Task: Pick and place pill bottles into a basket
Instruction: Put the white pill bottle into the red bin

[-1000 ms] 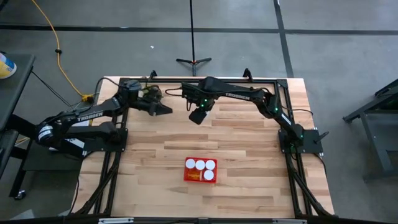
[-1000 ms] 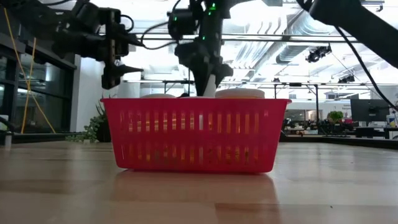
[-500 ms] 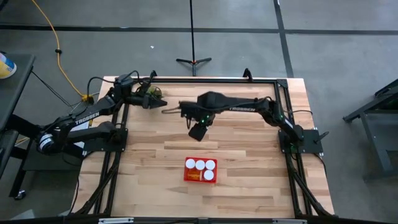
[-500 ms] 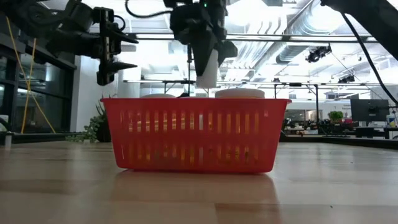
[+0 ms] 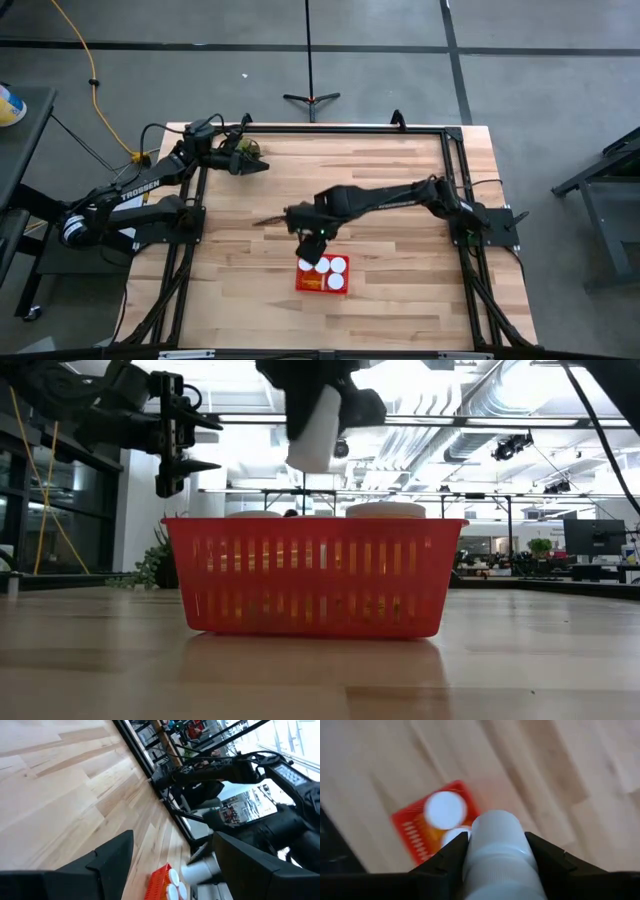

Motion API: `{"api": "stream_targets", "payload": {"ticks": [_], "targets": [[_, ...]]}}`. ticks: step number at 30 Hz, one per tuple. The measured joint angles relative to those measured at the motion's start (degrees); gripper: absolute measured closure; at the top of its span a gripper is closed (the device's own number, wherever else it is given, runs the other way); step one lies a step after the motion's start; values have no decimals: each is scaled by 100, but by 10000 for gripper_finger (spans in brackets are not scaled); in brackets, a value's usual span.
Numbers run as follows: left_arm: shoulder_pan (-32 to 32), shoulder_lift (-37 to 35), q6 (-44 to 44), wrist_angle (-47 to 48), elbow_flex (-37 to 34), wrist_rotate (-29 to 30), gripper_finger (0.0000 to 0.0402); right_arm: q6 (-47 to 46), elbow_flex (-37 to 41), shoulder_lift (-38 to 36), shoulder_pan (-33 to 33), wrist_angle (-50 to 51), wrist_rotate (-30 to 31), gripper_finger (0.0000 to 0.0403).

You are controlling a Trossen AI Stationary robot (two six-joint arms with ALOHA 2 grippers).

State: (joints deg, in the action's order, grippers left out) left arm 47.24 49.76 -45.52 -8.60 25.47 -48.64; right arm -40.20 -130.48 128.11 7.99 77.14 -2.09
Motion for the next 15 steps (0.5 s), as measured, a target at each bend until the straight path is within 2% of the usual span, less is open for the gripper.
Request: {"api": "stream_targets", "payload": {"ticks": [10, 15], "targets": [[0, 0, -13, 18, 2, 15, 94, -910, 2, 0, 630, -825, 43, 242], [0, 2, -131, 19, 0, 17, 94, -1260, 2, 0, 836, -887, 301, 241]]}}
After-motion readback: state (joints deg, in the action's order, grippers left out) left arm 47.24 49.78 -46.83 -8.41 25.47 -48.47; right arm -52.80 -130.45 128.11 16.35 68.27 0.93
